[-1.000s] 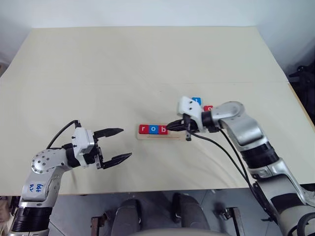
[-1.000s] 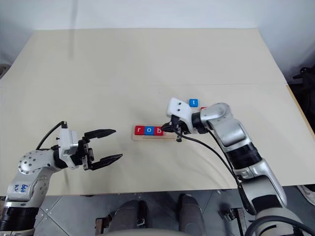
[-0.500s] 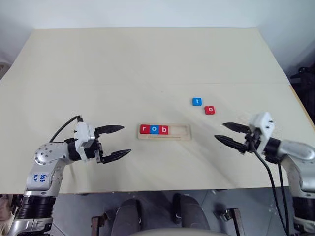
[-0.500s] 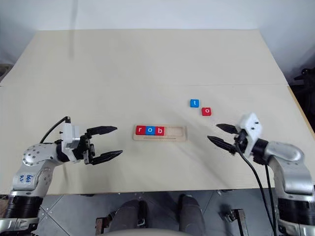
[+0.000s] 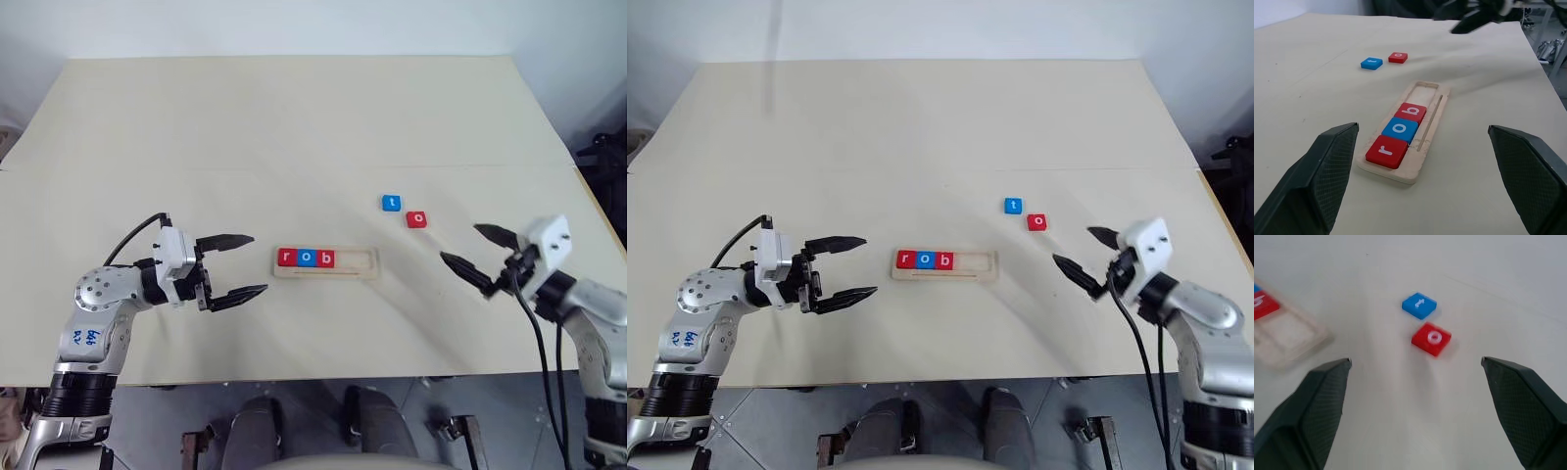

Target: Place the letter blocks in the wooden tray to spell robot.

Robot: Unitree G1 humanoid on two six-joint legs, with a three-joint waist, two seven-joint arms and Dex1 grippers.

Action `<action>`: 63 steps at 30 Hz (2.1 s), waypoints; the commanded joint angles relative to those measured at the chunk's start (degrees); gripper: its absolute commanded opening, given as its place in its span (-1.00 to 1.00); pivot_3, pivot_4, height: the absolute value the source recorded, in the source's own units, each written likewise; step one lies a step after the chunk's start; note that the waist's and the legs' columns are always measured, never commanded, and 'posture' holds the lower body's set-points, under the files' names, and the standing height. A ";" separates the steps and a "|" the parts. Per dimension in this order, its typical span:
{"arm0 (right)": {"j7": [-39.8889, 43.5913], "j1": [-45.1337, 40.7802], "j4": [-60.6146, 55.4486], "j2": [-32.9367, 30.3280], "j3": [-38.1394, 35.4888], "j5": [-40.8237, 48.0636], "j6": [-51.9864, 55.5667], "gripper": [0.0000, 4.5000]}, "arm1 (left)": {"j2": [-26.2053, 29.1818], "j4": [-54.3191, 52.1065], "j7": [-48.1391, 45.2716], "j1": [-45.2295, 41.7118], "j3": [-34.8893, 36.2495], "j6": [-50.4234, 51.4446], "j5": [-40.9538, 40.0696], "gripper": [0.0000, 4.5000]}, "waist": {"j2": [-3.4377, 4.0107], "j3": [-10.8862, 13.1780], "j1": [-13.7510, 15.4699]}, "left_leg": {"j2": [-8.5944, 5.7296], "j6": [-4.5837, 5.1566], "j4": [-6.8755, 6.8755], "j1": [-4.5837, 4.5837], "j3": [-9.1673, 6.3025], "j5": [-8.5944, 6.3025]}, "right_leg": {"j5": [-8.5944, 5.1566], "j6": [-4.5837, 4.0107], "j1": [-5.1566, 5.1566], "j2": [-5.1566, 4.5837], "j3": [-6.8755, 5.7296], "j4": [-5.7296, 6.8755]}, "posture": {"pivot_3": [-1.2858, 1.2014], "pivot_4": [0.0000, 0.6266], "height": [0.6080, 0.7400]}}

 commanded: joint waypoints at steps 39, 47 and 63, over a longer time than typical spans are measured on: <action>-28.20 -23.66 5.91 11.93 10.06 -7.76 38.28 0.27 | -1.63 -6.57 5.52 0.27 0.58 3.80 0.01 1.00 | 0.01 -0.01 -0.02 | 0.01 0.00 0.01 -0.31 -0.03 0.00 | 0.01 0.02 -0.21 -0.01 -0.08 0.08 | 0.03 -0.52 1.00; -30.48 -22.16 2.02 11.82 7.34 -7.23 40.36 -0.35 | -2.11 -5.20 4.51 -0.95 -0.46 3.70 -0.02 1.00 | 0.01 -0.01 0.04 | 0.01 0.00 0.01 -0.31 -0.04 0.00 | 0.01 0.02 -0.21 -0.01 -0.08 0.07 | 0.03 -0.52 1.00; -32.39 -6.25 -32.59 18.69 -2.39 -2.11 67.13 -0.35 | -3.18 2.40 -1.64 -7.13 -3.44 2.57 0.51 1.00 | 0.02 -0.01 0.08 | 0.00 0.01 0.00 -0.41 -0.15 0.00 | 0.01 0.02 -0.22 0.01 -0.14 0.01 | 0.03 -0.52 1.00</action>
